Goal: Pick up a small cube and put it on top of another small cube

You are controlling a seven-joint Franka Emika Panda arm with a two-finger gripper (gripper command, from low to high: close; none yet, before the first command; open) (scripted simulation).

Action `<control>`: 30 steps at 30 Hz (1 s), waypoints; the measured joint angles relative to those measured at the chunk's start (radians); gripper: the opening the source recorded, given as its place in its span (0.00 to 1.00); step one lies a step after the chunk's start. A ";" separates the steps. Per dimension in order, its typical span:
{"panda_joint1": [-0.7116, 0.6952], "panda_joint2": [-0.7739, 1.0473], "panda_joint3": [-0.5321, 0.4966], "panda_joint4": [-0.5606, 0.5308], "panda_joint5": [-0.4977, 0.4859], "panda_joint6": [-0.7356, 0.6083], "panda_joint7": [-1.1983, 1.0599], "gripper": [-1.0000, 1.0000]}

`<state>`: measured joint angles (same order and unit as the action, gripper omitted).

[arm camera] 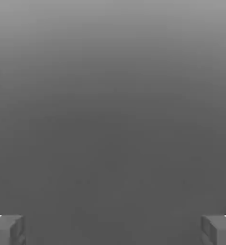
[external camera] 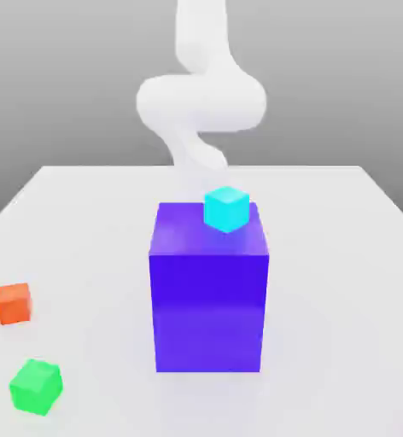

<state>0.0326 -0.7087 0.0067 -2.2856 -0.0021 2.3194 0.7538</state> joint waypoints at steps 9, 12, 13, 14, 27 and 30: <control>0.106 0.332 0.037 0.053 -0.004 0.070 -0.170 0.50; 0.132 0.441 0.059 0.070 -0.006 0.093 -0.225 0.50; 0.141 0.477 0.066 0.076 -0.008 0.101 -0.243 0.50; 0.150 0.513 0.073 0.082 -0.010 0.108 -0.260 0.50; 0.279 0.988 0.154 0.157 -0.095 0.205 -0.447 0.50; 0.308 1.099 0.171 0.175 -0.128 0.227 -0.481 0.50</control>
<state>0.3406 0.3908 0.1775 -2.1105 -0.1300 2.5460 0.2724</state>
